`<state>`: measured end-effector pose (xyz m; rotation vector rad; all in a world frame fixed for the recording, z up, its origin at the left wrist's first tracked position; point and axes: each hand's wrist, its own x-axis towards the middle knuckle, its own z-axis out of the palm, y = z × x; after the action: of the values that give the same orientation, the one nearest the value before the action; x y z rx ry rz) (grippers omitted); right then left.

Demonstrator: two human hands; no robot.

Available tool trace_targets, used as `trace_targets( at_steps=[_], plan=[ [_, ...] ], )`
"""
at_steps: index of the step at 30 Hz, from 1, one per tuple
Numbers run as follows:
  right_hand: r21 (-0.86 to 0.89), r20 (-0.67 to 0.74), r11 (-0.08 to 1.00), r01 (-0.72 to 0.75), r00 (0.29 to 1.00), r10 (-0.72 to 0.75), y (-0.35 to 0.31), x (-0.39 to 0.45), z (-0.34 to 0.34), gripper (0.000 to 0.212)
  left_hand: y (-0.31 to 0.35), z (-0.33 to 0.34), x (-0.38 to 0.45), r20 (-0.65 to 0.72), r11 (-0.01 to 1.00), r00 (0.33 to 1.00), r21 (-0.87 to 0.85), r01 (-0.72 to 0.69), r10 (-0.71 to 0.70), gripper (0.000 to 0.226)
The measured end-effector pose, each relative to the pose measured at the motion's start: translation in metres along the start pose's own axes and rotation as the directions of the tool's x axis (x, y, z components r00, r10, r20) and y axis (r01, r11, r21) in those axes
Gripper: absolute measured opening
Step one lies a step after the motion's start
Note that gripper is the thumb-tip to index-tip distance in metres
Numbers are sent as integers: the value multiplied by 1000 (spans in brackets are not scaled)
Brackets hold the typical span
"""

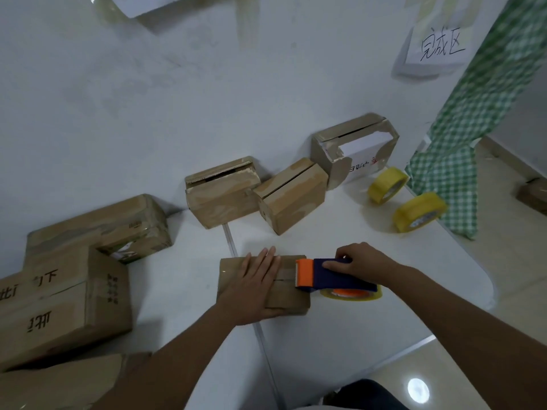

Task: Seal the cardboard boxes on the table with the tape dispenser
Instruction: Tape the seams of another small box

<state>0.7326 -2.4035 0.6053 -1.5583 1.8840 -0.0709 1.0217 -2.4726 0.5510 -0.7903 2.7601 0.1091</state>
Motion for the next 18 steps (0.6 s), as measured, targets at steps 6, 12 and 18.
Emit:
trace_targets(
  at_steps=[6, 12, 18],
  plan=[
    [191, 3, 980, 61, 998, -62, -51, 9, 64, 48, -66, 0, -52, 78, 1000, 997, -10, -28, 28, 123],
    [246, -37, 967, 66, 998, -59, -56, 11, 73, 47, -48, 2, -40, 90, 997, 996, -77, 31, -24, 129],
    [273, -54, 960, 53, 998, -40, -56, 8, 78, 46, -48, 13, -43, -39, 990, 999, -138, 3, -8, 124]
  ],
)
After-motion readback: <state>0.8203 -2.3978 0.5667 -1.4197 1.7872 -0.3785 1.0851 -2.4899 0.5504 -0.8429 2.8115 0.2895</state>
